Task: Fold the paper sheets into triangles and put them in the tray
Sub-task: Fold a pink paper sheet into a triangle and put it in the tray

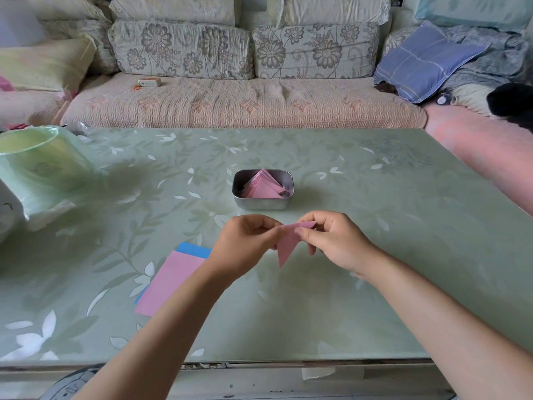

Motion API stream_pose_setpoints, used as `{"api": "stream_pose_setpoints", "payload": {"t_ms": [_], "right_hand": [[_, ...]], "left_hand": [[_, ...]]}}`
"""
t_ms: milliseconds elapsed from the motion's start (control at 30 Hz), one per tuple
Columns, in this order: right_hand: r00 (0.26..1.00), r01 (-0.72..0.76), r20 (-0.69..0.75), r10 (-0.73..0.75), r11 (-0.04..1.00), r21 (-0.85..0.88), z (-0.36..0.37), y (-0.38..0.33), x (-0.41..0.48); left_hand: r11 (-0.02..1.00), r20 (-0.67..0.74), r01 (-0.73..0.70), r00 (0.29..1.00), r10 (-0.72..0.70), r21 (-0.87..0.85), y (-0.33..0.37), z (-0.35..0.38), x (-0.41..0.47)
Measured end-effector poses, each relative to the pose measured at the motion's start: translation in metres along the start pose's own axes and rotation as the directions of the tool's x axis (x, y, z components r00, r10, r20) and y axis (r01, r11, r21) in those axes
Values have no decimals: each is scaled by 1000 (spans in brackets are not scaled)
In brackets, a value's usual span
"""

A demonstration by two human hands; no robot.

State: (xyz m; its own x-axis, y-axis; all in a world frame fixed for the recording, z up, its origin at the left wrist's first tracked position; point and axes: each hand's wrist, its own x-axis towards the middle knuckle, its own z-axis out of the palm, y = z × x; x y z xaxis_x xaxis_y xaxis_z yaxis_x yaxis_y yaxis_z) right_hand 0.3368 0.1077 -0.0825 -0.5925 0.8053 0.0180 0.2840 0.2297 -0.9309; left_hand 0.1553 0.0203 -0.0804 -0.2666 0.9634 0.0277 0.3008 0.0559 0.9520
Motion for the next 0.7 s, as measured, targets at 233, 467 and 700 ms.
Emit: {"api": "stream_pose_setpoints", "payload": {"t_ms": [233,467,700], "right_hand": [[996,8,-84,-12,999,-49,1,1,3],[971,190,-97,-218,953,-238,10,-4,-1],[947,248,-82,-310,869,-427,10,-7,-2]], "left_hand": [[997,-73,-25,997,30,68,3,3,-2],[947,-74,-151,981,179,282,4,6,-6],[919,-62,-199,970,233,340,3,5,-6]]}}
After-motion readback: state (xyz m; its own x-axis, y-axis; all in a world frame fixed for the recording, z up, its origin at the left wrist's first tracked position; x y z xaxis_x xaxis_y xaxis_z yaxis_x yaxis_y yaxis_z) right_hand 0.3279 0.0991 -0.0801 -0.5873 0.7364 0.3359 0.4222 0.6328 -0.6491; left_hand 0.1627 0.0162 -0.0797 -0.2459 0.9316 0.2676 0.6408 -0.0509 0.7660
